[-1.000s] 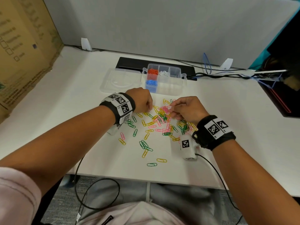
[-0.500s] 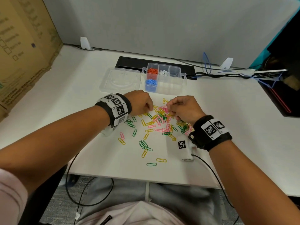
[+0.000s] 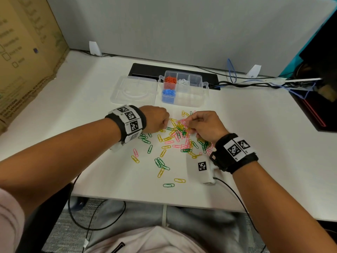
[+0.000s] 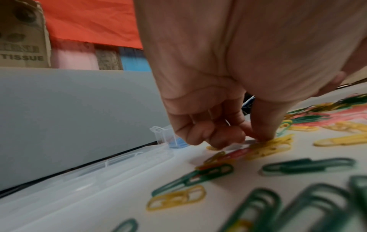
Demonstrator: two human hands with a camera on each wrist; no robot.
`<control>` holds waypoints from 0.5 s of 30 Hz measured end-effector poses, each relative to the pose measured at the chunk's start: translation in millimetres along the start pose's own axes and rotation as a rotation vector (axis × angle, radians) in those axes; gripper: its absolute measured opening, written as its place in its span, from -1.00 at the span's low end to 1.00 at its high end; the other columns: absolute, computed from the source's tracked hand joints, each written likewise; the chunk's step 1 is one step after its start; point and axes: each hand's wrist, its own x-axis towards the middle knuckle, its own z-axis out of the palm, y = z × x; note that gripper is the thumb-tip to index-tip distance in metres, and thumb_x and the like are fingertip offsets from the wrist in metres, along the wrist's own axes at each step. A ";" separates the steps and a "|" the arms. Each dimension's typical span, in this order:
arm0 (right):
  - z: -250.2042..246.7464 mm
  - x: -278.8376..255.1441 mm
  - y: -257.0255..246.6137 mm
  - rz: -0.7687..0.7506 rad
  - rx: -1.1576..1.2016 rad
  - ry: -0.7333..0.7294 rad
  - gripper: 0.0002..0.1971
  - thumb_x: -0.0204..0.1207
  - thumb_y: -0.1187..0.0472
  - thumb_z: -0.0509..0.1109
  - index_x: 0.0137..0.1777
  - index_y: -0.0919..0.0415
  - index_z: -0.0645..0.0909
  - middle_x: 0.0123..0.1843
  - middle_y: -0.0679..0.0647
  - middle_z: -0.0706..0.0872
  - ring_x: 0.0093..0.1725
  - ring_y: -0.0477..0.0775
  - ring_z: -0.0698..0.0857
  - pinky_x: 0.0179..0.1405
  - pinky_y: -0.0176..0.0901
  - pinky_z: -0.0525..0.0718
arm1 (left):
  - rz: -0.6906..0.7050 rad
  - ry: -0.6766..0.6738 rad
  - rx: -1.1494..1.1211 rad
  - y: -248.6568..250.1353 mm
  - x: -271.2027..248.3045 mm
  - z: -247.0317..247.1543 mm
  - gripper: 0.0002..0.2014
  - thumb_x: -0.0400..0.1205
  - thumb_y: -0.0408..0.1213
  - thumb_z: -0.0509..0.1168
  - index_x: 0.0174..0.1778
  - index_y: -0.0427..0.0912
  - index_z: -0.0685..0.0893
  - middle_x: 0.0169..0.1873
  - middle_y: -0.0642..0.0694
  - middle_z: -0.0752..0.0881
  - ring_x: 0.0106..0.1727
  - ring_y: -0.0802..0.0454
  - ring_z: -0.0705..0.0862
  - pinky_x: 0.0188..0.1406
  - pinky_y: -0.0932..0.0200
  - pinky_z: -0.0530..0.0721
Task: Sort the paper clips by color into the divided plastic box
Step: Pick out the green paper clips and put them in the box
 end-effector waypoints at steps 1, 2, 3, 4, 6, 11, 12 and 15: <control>0.7 0.0 -0.2 -0.004 0.000 -0.001 -0.82 0.57 0.40 0.43 -0.23 0.18 0.74 -0.38 0.04 0.74 -0.45 -0.09 0.65 -0.57 -0.32 0.59 | -0.002 -0.015 -0.004 -0.9 -1.0 0.8 -0.90 0.72 -0.18 0.17 -0.02 0.01 0.58 -0.02 0.04 0.56 -0.07 0.06 0.55 0.00 0.12 0.59; 1.2 0.1 -0.5 -0.007 -0.004 -0.003 -0.81 0.57 0.40 0.43 -0.24 0.16 0.74 -0.34 0.09 0.75 -0.42 -0.06 0.66 -0.56 -0.32 0.60 | -0.003 -0.022 -0.011 -1.3 -2.6 1.3 -0.90 0.73 -0.18 0.15 -0.02 0.00 0.57 -0.01 0.03 0.55 -0.08 0.05 0.55 0.01 0.12 0.59; 1.8 0.2 -0.7 -0.010 -0.007 -0.005 -0.80 0.57 0.40 0.42 -0.24 0.15 0.74 -0.30 0.14 0.76 -0.40 -0.03 0.66 -0.55 -0.32 0.60 | -0.006 -0.018 -0.018 -1.3 -4.4 1.8 -0.89 0.73 -0.18 0.14 -0.03 -0.01 0.56 -0.01 0.02 0.55 -0.08 0.04 0.55 0.01 0.11 0.60; 2.4 0.5 -0.9 -0.012 -0.006 -0.007 -0.80 0.57 0.40 0.42 -0.24 0.16 0.74 -0.28 0.19 0.76 -0.39 0.00 0.66 -0.55 -0.31 0.60 | -0.006 -0.004 -0.023 -1.2 -6.3 2.4 -0.89 0.73 -0.18 0.14 -0.05 -0.02 0.55 -0.02 0.00 0.56 -0.09 0.03 0.56 0.01 0.10 0.60; 3.9 1.4 -1.2 -0.013 0.004 -0.010 -0.81 0.56 0.41 0.42 -0.23 0.17 0.74 -0.25 0.26 0.76 -0.37 0.06 0.66 -0.55 -0.29 0.60 | 0.002 0.047 -0.034 -0.1 -10.1 3.8 -0.89 0.72 -0.22 0.15 -0.04 -0.07 0.58 -0.03 -0.02 0.61 -0.08 0.00 0.58 0.02 0.05 0.63; 9.6 3.6 -2.6 0.002 0.023 -0.007 -0.82 0.56 0.42 0.43 -0.22 0.18 0.74 -0.39 0.07 0.73 -0.51 -0.09 0.64 -0.57 -0.32 0.57 | -0.021 0.090 -0.119 -2.9 -13.5 2.8 -0.83 0.68 -0.30 0.20 0.14 -0.02 0.59 -0.05 0.00 0.67 -0.04 0.01 0.59 -0.02 0.12 0.59; 10.6 3.3 -3.8 0.000 0.037 -0.008 -0.83 0.55 0.42 0.45 -0.22 0.19 0.74 -0.38 0.07 0.73 -0.51 -0.10 0.64 -0.56 -0.33 0.58 | -0.027 0.105 -0.150 -4.9 -14.0 0.6 -0.80 0.69 -0.31 0.22 0.18 -0.02 0.62 -0.04 0.01 0.68 -0.03 0.03 0.59 -0.02 0.16 0.57; 12.9 1.4 -9.9 -0.030 0.098 -0.009 -0.85 0.52 0.44 0.48 -0.21 0.21 0.75 -0.36 0.11 0.76 -0.43 -0.05 0.69 -0.48 -0.28 0.67 | -0.022 0.214 -0.316 -8.9 -16.1 -9.1 -0.82 0.68 -0.37 0.27 0.07 -0.08 0.74 -0.06 0.02 0.74 -0.06 0.10 0.63 -0.02 0.24 0.56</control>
